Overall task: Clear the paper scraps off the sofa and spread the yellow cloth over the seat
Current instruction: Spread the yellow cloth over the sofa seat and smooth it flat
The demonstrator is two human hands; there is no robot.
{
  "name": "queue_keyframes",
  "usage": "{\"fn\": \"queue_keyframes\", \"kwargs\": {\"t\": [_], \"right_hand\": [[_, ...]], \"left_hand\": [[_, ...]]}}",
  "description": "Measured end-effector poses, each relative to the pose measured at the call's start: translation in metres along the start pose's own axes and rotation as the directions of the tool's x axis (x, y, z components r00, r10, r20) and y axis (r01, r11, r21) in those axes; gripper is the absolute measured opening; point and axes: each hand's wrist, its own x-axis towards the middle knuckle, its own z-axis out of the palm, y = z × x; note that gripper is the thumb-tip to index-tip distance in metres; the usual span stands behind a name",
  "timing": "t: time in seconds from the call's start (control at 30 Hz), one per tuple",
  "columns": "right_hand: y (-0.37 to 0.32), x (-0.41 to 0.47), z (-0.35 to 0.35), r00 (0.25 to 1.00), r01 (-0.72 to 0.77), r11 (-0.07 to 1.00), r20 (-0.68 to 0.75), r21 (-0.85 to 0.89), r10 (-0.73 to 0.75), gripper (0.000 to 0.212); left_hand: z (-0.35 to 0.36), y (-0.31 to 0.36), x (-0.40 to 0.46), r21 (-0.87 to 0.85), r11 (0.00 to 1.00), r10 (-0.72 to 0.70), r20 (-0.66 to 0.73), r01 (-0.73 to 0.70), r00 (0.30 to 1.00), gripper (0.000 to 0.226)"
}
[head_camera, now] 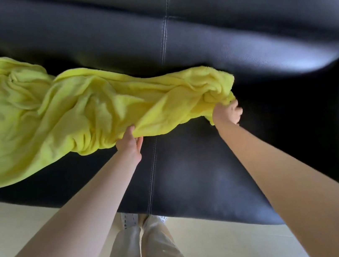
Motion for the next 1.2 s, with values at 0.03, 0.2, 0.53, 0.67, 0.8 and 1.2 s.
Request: {"fn": "queue_keyframes", "kwargs": {"t": [0.03,0.2,0.53,0.67,0.8,1.2], "right_hand": [[0.018,0.003,0.006,0.987,-0.100,0.994,0.132,0.035,0.095,0.064],[0.041,0.008,0.012,0.950,-0.248,0.918,0.263,0.310,0.168,0.020],[0.039,-0.005,-0.026,0.994,-0.064,0.821,-0.038,0.567,0.104,0.022],[0.061,-0.038,-0.067,0.962,-0.115,0.447,-0.013,0.887,0.274,0.019],[0.091,-0.067,-0.109,0.924,-0.052,0.539,-0.164,0.841,0.346,0.026],[0.216,-0.109,-0.106,0.983,0.076,0.629,0.164,-0.774,0.083,0.028]], "left_hand": [[-0.002,-0.001,0.000,0.005,1.000,-0.005,-0.021,0.005,1.000,0.044],[-0.006,-0.020,0.002,0.013,0.999,-0.029,-0.069,0.030,0.997,0.042],[-0.028,-0.044,-0.024,-0.041,0.999,0.033,0.039,-0.031,0.999,0.051],[-0.062,-0.042,-0.042,-0.120,0.991,0.071,0.059,-0.063,0.996,0.058],[-0.101,-0.041,-0.053,0.000,0.994,0.109,-0.021,-0.109,0.994,0.054],[-0.121,-0.117,-0.065,0.864,0.442,0.462,0.010,-0.240,0.887,0.067]]}}
